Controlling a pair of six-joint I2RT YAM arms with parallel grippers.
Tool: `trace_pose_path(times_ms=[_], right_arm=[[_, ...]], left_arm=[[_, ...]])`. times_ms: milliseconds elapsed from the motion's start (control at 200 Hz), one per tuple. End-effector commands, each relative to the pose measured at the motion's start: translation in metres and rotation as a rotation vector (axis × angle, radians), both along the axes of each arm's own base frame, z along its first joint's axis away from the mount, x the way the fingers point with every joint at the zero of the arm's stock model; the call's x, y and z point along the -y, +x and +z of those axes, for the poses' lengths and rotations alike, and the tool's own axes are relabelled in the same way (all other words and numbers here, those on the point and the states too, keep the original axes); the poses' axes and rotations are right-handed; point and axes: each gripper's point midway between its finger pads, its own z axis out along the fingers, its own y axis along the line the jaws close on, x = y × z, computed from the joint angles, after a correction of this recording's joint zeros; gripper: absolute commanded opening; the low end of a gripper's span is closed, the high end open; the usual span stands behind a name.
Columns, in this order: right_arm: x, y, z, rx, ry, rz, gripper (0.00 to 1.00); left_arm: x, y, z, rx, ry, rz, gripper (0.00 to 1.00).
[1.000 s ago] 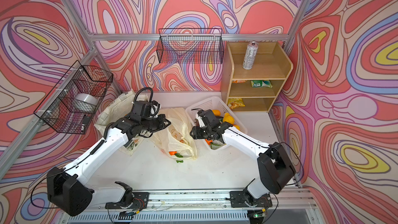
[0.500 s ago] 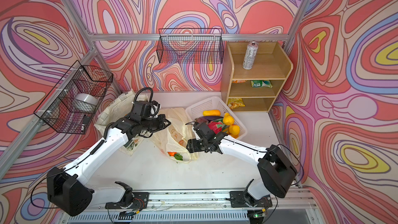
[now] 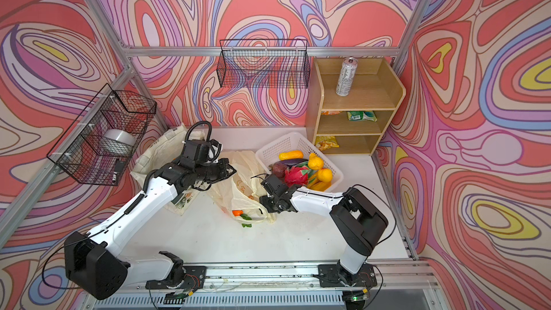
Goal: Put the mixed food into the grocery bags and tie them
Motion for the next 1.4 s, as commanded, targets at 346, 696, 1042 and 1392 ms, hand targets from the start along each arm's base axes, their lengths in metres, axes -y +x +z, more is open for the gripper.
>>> trace_pose_path(times_ms=[346, 696, 1042, 1392], right_arm=[[-0.035, 0.004, 0.207, 0.233, 0.282, 0.174, 0.00], [-0.058, 0.037, 0.320, 0.389, 0.399, 0.208, 0.00], [0.002, 0.079, 0.192, 0.217, 0.151, 0.027, 0.00], [-0.017, 0.062, 0.239, 0.229, 0.322, 0.088, 0.00]], left_arm=[[0.012, 0.001, 0.050, 0.071, -0.109, -0.016, 0.00], [0.005, 0.003, 0.040, 0.051, -0.035, -0.019, 0.00], [-0.025, 0.002, 0.029, 0.041, -0.012, 0.044, 0.00], [-0.032, 0.004, 0.036, 0.048, -0.013, 0.062, 0.00]])
